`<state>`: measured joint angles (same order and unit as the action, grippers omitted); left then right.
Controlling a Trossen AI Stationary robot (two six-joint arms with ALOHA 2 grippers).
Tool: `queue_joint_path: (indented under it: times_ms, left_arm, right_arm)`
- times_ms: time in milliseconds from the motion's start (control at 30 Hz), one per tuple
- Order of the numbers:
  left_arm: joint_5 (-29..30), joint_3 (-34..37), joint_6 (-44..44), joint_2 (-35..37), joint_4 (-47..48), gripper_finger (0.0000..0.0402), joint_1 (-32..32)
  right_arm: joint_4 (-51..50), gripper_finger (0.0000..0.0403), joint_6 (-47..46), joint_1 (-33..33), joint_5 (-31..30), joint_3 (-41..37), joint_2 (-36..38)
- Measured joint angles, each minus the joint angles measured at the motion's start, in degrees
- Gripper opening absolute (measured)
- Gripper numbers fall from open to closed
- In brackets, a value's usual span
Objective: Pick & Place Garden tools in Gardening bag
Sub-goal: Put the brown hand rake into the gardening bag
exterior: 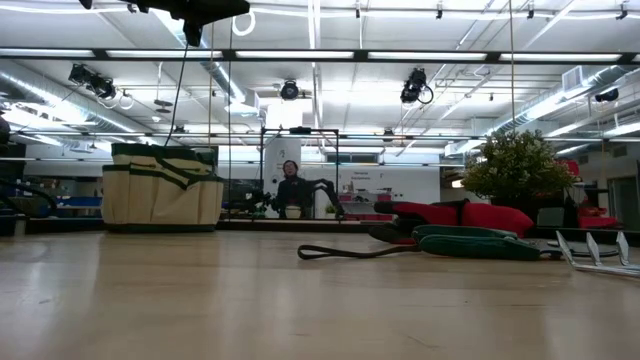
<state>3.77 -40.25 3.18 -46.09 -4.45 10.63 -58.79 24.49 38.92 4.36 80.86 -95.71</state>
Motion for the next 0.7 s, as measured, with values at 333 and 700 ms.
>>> queue_joint_path:
  times_ms: [333,700]
  left_arm:
    - [-1.53,0.00,0.02,-0.01,0.04,0.0004,-0.01]
    - [-2.27,0.00,0.09,-0.02,0.05,0.0004,0.00]
  right_arm:
    - [-0.53,0.0019,7.02,0.19,-3.66,0.00,-2.69]
    - [0.92,0.0079,6.34,0.19,-4.98,0.00,-4.18]
